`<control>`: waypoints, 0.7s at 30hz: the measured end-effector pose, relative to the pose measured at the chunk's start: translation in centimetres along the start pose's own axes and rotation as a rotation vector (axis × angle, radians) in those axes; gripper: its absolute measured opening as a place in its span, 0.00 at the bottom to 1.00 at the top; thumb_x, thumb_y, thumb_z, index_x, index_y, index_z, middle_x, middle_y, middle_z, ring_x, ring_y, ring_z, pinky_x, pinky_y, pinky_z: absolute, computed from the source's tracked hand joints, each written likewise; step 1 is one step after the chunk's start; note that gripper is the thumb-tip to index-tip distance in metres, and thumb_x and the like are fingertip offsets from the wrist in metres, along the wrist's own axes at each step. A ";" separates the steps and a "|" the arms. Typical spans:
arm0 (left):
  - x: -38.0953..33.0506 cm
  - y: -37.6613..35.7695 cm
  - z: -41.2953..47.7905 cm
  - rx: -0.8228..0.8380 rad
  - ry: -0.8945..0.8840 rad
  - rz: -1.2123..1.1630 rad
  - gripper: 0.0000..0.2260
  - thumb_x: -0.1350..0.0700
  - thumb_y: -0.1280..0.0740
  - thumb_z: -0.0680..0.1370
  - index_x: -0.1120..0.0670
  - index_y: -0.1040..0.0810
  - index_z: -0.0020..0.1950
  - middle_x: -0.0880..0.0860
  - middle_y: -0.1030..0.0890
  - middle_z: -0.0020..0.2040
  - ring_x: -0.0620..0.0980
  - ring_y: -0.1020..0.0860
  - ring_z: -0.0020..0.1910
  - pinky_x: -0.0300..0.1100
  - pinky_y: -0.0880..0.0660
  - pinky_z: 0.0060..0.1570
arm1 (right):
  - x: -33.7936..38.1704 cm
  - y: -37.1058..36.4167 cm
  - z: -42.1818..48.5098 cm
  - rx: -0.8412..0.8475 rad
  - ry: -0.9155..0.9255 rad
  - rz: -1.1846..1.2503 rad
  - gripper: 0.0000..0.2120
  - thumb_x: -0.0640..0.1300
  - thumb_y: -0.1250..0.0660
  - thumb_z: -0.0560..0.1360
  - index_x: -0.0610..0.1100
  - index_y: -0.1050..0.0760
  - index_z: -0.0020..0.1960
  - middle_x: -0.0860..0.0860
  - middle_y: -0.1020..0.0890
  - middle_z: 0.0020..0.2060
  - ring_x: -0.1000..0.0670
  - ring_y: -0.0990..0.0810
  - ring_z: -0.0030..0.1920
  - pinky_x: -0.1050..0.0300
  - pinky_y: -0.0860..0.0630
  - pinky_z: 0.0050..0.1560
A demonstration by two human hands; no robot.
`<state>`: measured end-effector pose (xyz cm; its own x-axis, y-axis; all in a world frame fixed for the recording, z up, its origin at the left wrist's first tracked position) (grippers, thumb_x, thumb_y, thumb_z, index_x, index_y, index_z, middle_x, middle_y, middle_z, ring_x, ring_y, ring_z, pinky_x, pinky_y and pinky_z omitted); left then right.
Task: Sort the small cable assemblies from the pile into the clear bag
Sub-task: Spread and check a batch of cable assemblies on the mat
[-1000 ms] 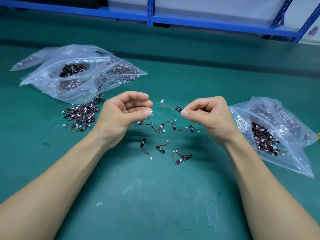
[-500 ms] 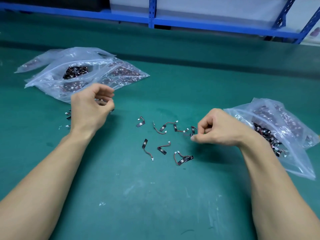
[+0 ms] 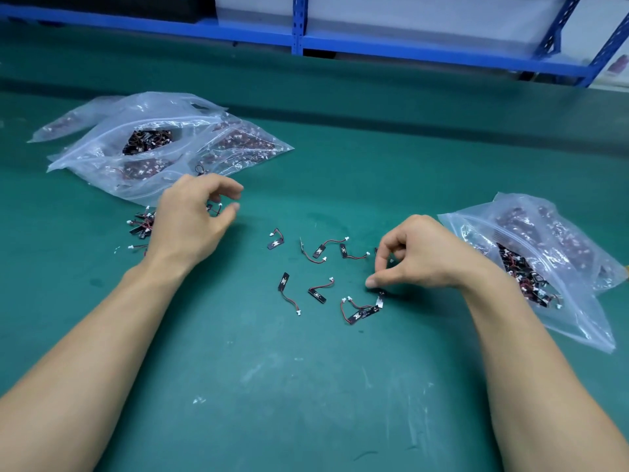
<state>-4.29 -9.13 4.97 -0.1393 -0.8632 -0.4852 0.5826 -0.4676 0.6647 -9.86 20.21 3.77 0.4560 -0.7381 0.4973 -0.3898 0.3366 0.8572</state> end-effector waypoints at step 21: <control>-2.1 -3.8 -1.8 0.469 -0.140 -0.125 0.37 0.35 0.23 0.57 0.41 0.25 0.65 0.39 0.25 0.57 0.39 0.30 0.52 0.29 0.36 0.55 | -1.3 -0.3 0.0 0.136 -0.097 -0.012 0.20 0.54 0.13 0.51 0.51 0.21 0.34 0.57 0.37 0.21 0.54 0.40 0.25 0.64 0.43 0.24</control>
<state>-4.83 -5.19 2.43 -0.3100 -0.7972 -0.5180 0.1362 -0.5765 0.8057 -10.28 21.08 2.84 0.3849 -0.7968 0.4658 -0.4922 0.2497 0.8339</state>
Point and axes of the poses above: each hand's wrist, its own z-axis towards the middle knuckle, its own y-axis out of the back of the hand, x = y × z, the point moved 7 cm from there along z, towards the middle knuckle
